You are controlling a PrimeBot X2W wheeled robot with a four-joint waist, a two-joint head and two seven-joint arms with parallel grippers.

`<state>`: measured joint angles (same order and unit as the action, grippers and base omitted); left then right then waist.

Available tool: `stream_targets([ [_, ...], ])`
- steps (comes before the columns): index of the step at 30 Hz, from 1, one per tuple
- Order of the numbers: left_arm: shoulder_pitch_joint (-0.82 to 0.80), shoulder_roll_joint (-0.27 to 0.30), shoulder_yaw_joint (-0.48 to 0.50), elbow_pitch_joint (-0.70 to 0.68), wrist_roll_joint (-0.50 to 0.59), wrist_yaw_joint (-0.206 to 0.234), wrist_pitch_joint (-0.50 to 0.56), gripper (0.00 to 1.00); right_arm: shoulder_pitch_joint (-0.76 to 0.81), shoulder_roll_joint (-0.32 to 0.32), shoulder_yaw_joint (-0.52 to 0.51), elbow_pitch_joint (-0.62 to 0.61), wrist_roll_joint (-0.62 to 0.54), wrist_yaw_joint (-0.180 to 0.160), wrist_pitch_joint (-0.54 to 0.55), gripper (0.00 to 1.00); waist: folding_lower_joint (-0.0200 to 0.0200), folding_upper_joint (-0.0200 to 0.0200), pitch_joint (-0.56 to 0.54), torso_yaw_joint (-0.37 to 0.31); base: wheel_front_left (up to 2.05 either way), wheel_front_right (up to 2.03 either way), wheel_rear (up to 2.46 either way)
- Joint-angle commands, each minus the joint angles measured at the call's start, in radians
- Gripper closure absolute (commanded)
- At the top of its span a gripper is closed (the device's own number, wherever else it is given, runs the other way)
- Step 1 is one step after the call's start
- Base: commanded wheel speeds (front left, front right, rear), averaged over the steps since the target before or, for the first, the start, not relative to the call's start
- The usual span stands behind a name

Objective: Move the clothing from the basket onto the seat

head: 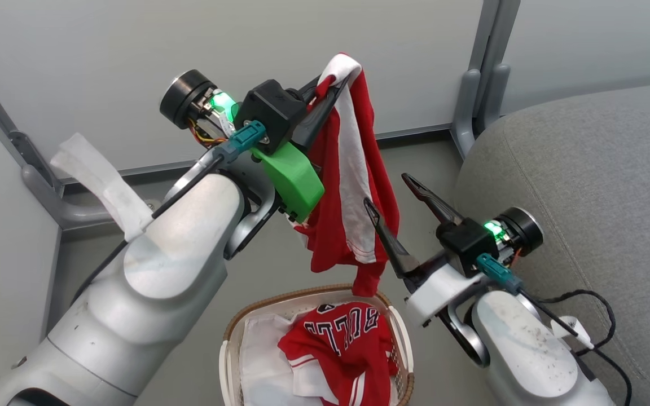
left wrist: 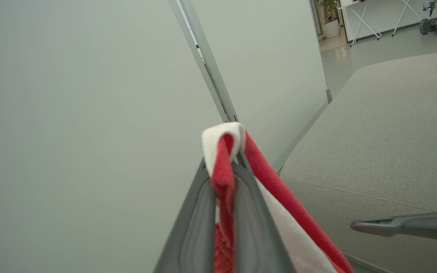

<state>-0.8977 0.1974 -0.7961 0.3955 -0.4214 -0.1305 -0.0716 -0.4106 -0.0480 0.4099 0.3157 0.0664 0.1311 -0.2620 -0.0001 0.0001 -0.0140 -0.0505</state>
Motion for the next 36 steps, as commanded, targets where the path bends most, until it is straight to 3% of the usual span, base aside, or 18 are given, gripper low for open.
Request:
stream_targets([
  [1,-0.010,-0.006,-0.002,-0.006,-0.001,0.003,-0.001,1.00,-0.023,-0.004,0.008,0.030,-0.006,-0.001,-0.005,0.00,0.0001,-0.0001,0.000,0.005,0.00,0.00,0.00],
  [8,0.006,-0.018,-0.023,-0.037,-0.011,0.003,0.003,1.00,-0.126,-0.004,0.109,0.237,0.039,-0.001,-0.004,0.00,0.0001,-0.0001,-0.006,0.025,0.00,0.00,0.00],
  [9,0.011,-0.018,-0.024,-0.043,-0.014,0.003,0.003,1.00,-0.136,-0.004,0.135,0.271,0.061,-0.001,-0.004,0.07,0.0001,-0.0001,-0.007,0.029,0.00,0.00,0.00],
  [10,0.014,-0.018,-0.023,-0.048,-0.017,0.004,0.002,1.00,-0.144,-0.004,0.157,0.298,0.080,-0.001,-0.003,0.55,0.0001,-0.0001,-0.008,0.031,0.00,0.00,0.00],
  [11,0.019,-0.016,-0.022,-0.054,-0.020,0.006,0.001,1.00,-0.158,-0.004,0.184,0.327,0.105,-0.001,-0.003,0.73,0.0001,-0.0001,-0.008,0.033,0.00,0.00,0.00],
  [12,0.022,-0.014,-0.022,-0.057,-0.022,0.007,0.001,1.00,-0.170,-0.004,0.203,0.346,0.122,-0.001,-0.003,0.97,0.0001,-0.0001,-0.009,0.034,0.00,0.00,0.00],
  [13,0.027,-0.010,-0.021,-0.061,-0.026,0.009,0.000,1.00,-0.184,-0.004,0.219,0.359,0.139,-0.001,-0.003,1.00,0.0001,-0.0001,-0.009,0.036,0.00,0.00,0.00],
  [22,0.080,0.039,0.014,-0.066,-0.059,0.039,-0.013,1.00,-0.226,-0.017,0.221,0.367,0.189,-0.001,-0.003,1.00,0.0001,-0.0001,-0.008,0.032,0.00,0.00,0.00],
  [24,0.099,0.050,0.025,-0.055,-0.067,0.046,-0.024,0.56,-0.230,-0.024,0.207,0.356,0.193,-0.001,-0.004,1.00,0.0001,-0.0001,-0.008,0.027,0.00,0.00,0.00],
  [25,0.109,0.059,0.030,-0.047,-0.070,0.051,-0.032,0.20,-0.232,-0.029,0.200,0.351,0.195,-0.001,-0.003,1.00,0.0001,-0.0001,-0.008,0.025,0.00,0.00,0.00],
  [26,0.117,0.065,0.035,-0.041,-0.074,0.056,-0.037,0.00,-0.233,-0.032,0.195,0.347,0.196,-0.001,-0.004,1.00,0.0001,-0.0001,-0.008,0.022,0.00,0.00,0.00],
  [36,0.257,0.074,0.049,0.024,-0.119,0.081,-0.125,0.00,-0.243,-0.097,0.132,0.324,0.192,-0.001,-0.004,1.00,0.0001,-0.0001,0.004,-0.023,0.00,0.00,0.00],
])
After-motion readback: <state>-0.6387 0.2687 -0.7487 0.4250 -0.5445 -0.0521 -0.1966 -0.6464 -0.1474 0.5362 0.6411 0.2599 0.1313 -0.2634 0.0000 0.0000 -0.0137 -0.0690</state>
